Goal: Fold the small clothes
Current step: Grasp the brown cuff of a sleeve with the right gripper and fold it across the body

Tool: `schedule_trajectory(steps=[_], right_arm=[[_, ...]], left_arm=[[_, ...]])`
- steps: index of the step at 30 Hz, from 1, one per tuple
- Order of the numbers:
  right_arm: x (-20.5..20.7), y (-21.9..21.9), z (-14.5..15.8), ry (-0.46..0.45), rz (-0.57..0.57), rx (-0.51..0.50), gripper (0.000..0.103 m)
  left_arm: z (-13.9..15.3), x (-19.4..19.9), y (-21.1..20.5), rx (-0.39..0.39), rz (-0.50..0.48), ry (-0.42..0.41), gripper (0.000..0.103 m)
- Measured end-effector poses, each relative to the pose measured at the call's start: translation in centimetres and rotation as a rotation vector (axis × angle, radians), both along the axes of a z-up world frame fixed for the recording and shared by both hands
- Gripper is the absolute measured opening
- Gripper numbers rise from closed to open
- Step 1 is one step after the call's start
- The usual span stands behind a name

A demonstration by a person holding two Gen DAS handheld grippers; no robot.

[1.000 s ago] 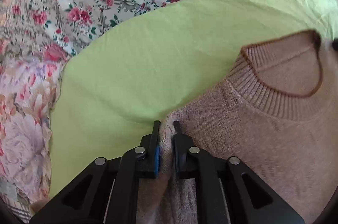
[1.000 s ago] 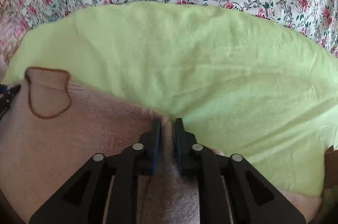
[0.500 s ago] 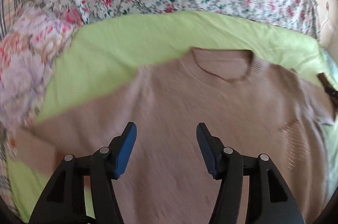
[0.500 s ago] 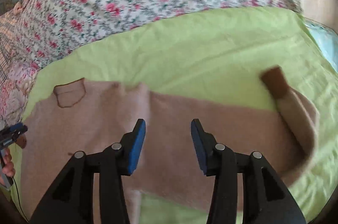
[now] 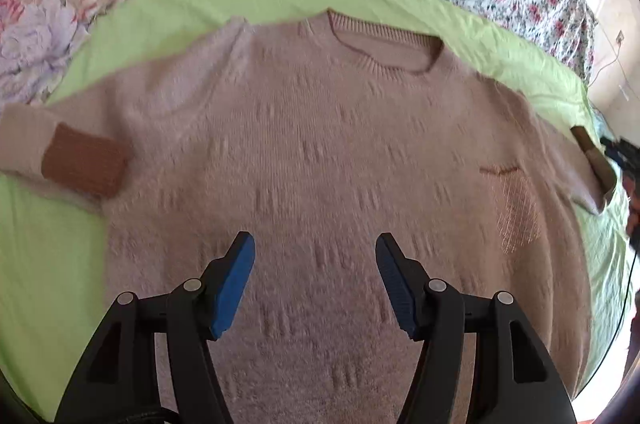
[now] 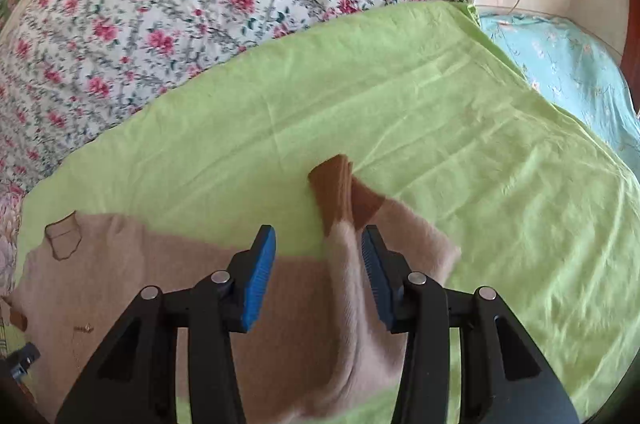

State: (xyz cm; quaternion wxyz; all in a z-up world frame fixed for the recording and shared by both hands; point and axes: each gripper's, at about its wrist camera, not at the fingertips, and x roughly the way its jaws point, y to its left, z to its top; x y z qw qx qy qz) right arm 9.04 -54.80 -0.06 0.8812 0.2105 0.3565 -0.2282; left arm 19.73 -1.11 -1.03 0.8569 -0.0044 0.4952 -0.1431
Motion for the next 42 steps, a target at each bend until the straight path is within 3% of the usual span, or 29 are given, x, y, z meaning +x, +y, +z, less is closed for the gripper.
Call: schedule_trajectory(steps=[4,6,10,16,22,28,32,35,39,42], right_arm=[[2.4,-0.8,-1.8,0.121,0.050,0.034,0.041],[2.8,-0.2,-2.1,0.147,0.064,0.021,0.006],[1.8,4.8,0.4,0.015,0.150,0.017,0.006],[3.8,17.3,3.9,-0.184,0.366,0.111,0.006],[7.9,31.6,4.3,-0.204,0.590,0.146,0.006],[11.7,43.6,1.6,-0.139,0.756,0.203,0.006],[13.5,45.9,-1.5,-0.069,0.801,0.287,0.013],[12.3,43.9,-2.6,-0.071,0.783,0.393,0.038],[9.4,40.4,-1.4,-0.146,0.724,0.418,0.040],[6.1,36.6,-0.5,-0.192,0.627,0.423,0.041]], left_arm=[[-0.7,-0.3,0.2,0.003,-0.005,0.015,0.063],[-0.9,-0.3,0.4,-0.002,-0.006,0.015,0.063],[-0.5,-0.5,0.8,-0.032,0.005,0.015,0.064],[-0.1,-1.3,2.2,-0.108,0.029,0.034,0.065],[0.6,-2.6,4.0,-0.176,0.056,0.029,0.066],[0.6,-2.7,6.3,-0.259,0.082,0.045,0.067],[0.3,-1.6,6.6,-0.315,0.085,0.068,0.068],[-0.3,0.1,5.8,-0.373,0.079,0.101,0.071],[-1.2,2.6,4.0,-0.420,0.063,0.131,0.079],[-1.6,4.1,2.5,-0.396,0.068,0.119,0.080]])
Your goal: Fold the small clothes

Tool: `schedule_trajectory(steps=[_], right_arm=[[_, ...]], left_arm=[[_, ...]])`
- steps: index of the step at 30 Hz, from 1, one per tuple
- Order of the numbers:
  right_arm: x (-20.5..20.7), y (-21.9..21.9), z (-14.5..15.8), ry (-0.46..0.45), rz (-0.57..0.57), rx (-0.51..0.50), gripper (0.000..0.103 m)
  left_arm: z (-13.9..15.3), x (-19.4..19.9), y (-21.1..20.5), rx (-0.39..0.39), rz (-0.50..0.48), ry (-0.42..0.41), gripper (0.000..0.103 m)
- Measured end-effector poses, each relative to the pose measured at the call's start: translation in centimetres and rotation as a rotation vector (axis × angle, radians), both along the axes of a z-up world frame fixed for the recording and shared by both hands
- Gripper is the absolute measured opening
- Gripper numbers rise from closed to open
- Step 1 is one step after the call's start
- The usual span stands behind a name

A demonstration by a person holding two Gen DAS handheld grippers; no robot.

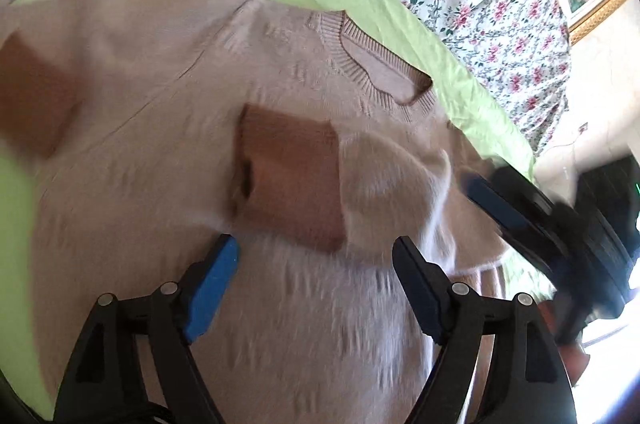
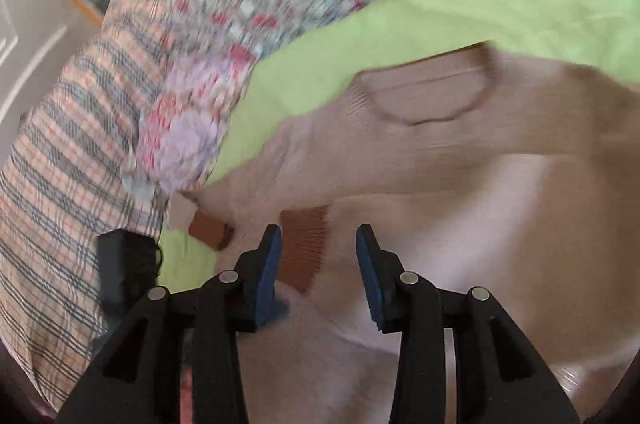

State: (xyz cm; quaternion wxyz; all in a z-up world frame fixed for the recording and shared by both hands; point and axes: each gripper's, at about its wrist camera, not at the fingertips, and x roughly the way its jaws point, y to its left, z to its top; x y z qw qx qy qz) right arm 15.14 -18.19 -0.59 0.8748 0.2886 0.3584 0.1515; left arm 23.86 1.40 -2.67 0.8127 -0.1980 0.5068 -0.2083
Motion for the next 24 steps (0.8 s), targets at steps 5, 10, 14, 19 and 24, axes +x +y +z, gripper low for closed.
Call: schedule_trajectory(steps=[5,10,14,19,24], right_arm=[[-5.4,-5.9,0.7,-0.016,-0.175,-0.012,0.041],[-8.3,-11.6,0.7,0.002,-0.336,-0.059,0.041],[-8.0,-15.4,-0.9,0.077,-0.425,-0.082,0.042],[-4.8,-16.9,-2.8,0.153,-0.384,-0.069,0.051],[-0.8,-17.2,-4.7,0.241,-0.310,-0.096,0.058]], left_arm=[[0.0,2.1,-2.1,0.055,-0.012,-0.078,0.024],[3.2,0.9,-1.9,0.160,0.009,-0.226,0.006],[3.6,0.7,0.7,0.190,0.039,-0.270,0.006],[2.4,1.3,0.5,0.216,0.022,-0.229,0.007],[1.5,1.1,1.1,0.213,0.029,-0.208,0.007]])
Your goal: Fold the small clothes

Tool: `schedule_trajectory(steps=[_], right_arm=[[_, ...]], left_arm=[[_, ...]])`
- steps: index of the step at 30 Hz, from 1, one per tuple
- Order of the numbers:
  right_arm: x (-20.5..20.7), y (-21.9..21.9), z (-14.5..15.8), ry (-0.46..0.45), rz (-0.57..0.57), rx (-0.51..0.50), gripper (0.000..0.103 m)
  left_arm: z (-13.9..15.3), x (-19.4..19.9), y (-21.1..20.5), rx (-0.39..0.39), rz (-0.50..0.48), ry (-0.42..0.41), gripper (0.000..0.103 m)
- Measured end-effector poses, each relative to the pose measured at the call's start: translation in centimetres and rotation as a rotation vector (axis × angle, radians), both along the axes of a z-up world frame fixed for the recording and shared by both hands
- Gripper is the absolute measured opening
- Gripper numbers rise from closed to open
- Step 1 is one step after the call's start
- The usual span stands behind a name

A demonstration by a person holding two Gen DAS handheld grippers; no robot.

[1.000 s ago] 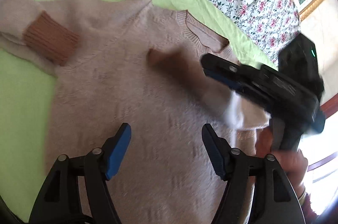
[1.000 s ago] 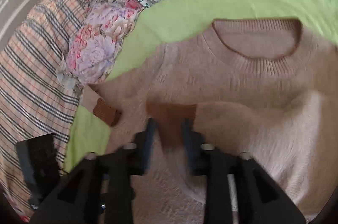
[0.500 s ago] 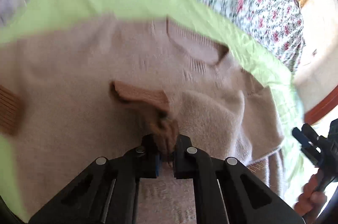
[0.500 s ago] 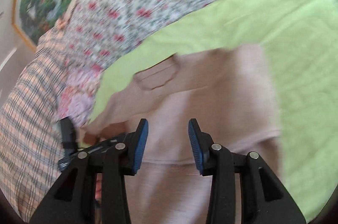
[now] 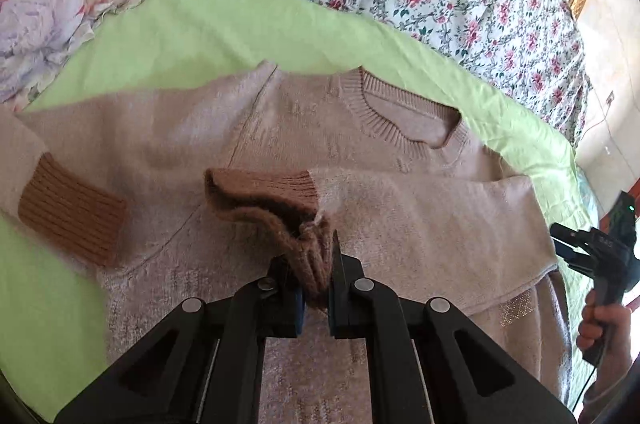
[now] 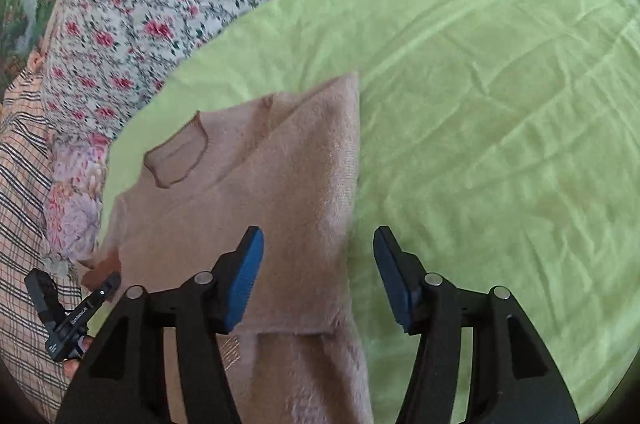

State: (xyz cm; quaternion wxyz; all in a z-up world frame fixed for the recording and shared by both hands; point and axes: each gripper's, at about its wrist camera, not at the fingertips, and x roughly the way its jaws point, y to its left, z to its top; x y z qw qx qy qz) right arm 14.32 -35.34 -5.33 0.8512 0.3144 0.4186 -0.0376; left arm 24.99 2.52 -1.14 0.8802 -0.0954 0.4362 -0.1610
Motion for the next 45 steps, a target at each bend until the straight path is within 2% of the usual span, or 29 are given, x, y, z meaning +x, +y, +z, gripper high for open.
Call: schedule_trajectory(steps=[1,2,3,5,7,9,12,14,16,18,19,21,22,24,27,30,31,32,34,35,37,38,40,41,42,45], right_arm=[[0.4,0.0,-0.3,0.013,0.021,-0.006,0.057],[0.7,0.2,0.0,0.020,0.038,-0.046,0.023],[0.5,0.0,0.5,0.019,0.041,-0.081,0.008],[-0.6,-0.6,2.6,-0.040,0.025,-0.120,0.008],[-1.3,-1.1,3.5,-0.040,0.011,-0.178,0.007],[-1.0,-1.3,2.4,-0.001,0.021,-0.188,0.007],[-0.5,-0.7,0.4,0.058,0.037,-0.233,0.007],[-0.7,-0.3,0.9,0.067,0.014,-0.265,0.008],[-1.4,0.7,2.7,0.040,-0.031,-0.331,0.014],[-2.1,2.3,4.2,-0.038,-0.007,-0.336,0.015],[-2.0,3.4,4.5,-0.070,0.042,-0.312,0.021],[-0.9,4.9,3.4,-0.050,0.113,-0.267,0.044],[-0.4,5.1,2.4,-0.008,0.112,-0.272,0.045],[0.1,4.9,0.5,0.065,0.104,-0.259,0.045],[-0.8,5.1,1.3,0.029,0.087,-0.229,0.045],[-2.4,6.2,2.4,-0.028,0.114,-0.195,0.046],[-2.9,6.6,2.6,-0.038,0.120,-0.196,0.046],[-3.6,7.1,2.9,-0.049,0.128,-0.196,0.046],[-4.0,8.1,2.9,-0.060,0.137,-0.180,0.046],[-4.2,8.6,2.9,-0.063,0.146,-0.165,0.047],[-4.5,9.6,2.7,-0.055,0.163,-0.159,0.047],[-4.7,10.1,2.6,-0.050,0.172,-0.158,0.048],[-5.1,10.7,2.3,-0.049,0.194,-0.133,0.049],[-5.3,10.9,2.1,-0.046,0.201,-0.122,0.050],[-5.3,11.1,1.9,-0.042,0.203,-0.119,0.051],[-5.2,11.9,1.1,-0.029,0.216,-0.095,0.051]], left_arm=[[-0.2,-0.1,-0.1,0.007,0.000,0.003,0.007],[-0.4,-0.2,-0.2,0.017,-0.001,0.003,0.007],[-0.4,-0.3,-0.5,0.023,-0.002,-0.001,0.006],[0.2,-0.6,-1.0,0.008,-0.023,-0.017,0.007],[0.6,-0.8,-1.9,0.013,-0.044,-0.038,0.007],[0.1,-0.6,-2.7,0.049,-0.053,-0.037,0.007],[-1.0,-0.1,-2.4,0.057,-0.049,-0.006,0.007],[-1.3,0.1,-1.8,0.038,-0.055,0.021,0.008],[-1.2,-0.1,-1.4,0.046,-0.058,0.014,0.009],[-1.1,-0.3,-1.3,0.062,-0.064,0.003,0.009],[-1.1,-0.4,-1.4,0.068,-0.065,0.002,0.009],[-1.2,-0.5,-1.6,0.084,-0.063,0.004,0.009],[-1.2,-0.6,-1.5,0.087,-0.062,0.006,0.010],[-1.2,-1.1,-1.0,0.094,-0.055,0.018,0.018],[-0.6,-2.4,0.3,0.093,-0.049,0.020,0.026],[0.6,-4.2,2.7,0.106,-0.014,-0.008,0.047],[1.0,-4.6,3.8,0.103,0.011,-0.011,0.059],[1.3,-4.9,5.0,0.095,0.037,-0.013,0.063],[2.3,-5.1,7.6,0.088,0.117,-0.018,0.063],[2.9,-5.0,8.3,0.107,0.140,-0.040,0.063],[4.5,-4.9,9.2,0.215,0.134,-0.127,0.064],[5.0,-4.6,9.4,0.276,0.099,-0.160,0.072],[5.5,-3.7,9.5,0.341,-0.027,-0.185,0.084],[5.4,-3.2,9.5,0.399,-0.062,-0.199,0.085],[5.0,-2.4,9.5,0.473,-0.078,-0.203,0.086],[3.3,0.7,9.9,0.536,-0.115,-0.114,0.089]])
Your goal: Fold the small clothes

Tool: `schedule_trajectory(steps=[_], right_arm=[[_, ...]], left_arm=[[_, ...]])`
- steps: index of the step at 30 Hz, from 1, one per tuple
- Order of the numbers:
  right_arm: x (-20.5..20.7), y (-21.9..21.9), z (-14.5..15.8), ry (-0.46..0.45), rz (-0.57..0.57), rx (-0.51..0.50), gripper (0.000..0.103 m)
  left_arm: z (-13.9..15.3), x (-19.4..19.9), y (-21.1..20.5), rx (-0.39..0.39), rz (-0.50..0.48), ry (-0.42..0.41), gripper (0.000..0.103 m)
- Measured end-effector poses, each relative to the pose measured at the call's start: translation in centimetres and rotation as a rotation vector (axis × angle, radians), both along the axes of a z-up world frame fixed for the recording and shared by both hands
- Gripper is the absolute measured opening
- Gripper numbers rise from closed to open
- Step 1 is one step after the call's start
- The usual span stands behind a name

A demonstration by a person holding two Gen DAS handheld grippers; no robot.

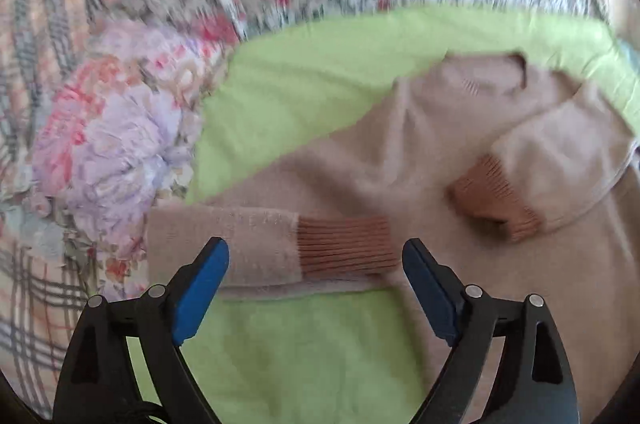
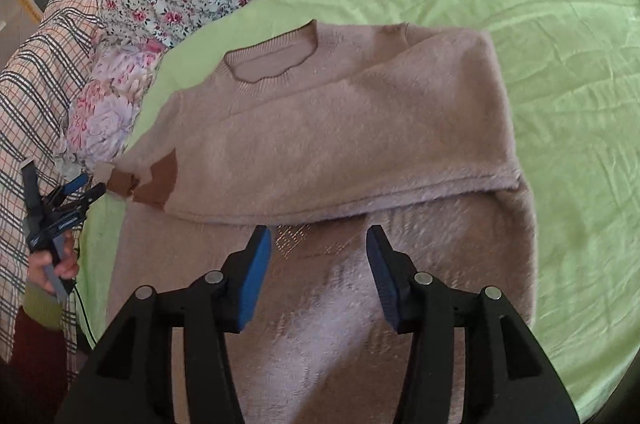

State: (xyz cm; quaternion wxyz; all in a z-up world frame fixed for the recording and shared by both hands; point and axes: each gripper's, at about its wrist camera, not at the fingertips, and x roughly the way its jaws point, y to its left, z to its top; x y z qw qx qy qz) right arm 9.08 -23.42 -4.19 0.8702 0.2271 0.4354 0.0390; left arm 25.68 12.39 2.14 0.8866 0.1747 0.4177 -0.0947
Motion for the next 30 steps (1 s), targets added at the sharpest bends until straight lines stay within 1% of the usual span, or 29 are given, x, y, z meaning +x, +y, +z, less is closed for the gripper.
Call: schedule_trajectory(steps=[2,4,6,7,8,9,10,11,14,17,19,23,26,28,30], right_arm=[[0.3,0.3,-0.6,0.015,0.012,0.031,0.051],[0.6,0.7,-0.8,0.024,0.018,0.029,0.051],[0.6,0.7,-0.7,0.023,0.021,0.023,0.051],[0.6,0.7,-0.5,0.020,0.020,0.023,0.051],[0.6,0.6,-0.4,0.016,0.017,0.021,0.051],[0.6,0.5,-0.3,0.012,0.013,0.019,0.051],[0.6,0.4,-0.2,0.007,0.008,0.020,0.051],[0.6,0.3,0.0,0.001,0.006,0.024,0.051],[0.4,0.5,0.5,-0.020,0.009,0.020,0.051],[-0.1,0.7,1.2,-0.042,0.016,0.014,0.051],[-0.5,0.8,1.6,-0.055,0.014,0.014,0.051],[-1.2,1.0,2.1,-0.072,0.006,0.022,0.051],[-1.8,0.5,2.5,-0.099,-0.013,0.036,0.051],[-2.1,-0.1,2.5,-0.108,-0.036,0.053,0.051],[-2.4,-1.0,2.4,-0.112,-0.068,0.067,0.051]], left_arm=[[-1.4,1.6,0.2,0.019,0.012,0.043,0.089],[-3.0,2.9,0.6,0.026,0.020,0.071,0.090],[-3.7,3.6,1.1,-0.017,0.016,0.064,0.080],[-3.7,3.6,1.3,-0.043,0.010,0.060,0.059],[-3.6,3.6,1.4,-0.070,0.016,0.059,0.031],[-3.4,3.8,1.7,-0.090,0.037,0.051,0.020],[-3.3,3.9,1.9,-0.098,0.057,0.048,0.013],[-3.1,3.9,2.1,-0.110,0.066,0.043,0.010],[-2.3,3.1,2.6,-0.154,0.088,0.015,0.006],[-0.6,1.6,2.5,-0.185,0.096,-0.028,0.005],[0.9,0.6,2.2,-0.225,0.093,-0.062,0.005],[4.4,-1.3,0.8,-0.344,0.071,-0.104,0.005],[6.8,-2.7,-2.7,-0.430,-0.009,-0.128,0.005],[7.9,-3.6,-6.0,-0.498,-0.074,-0.131,0.005],[8.4,-4.3,-10.0,-0.553,-0.148,-0.121,0.005]])
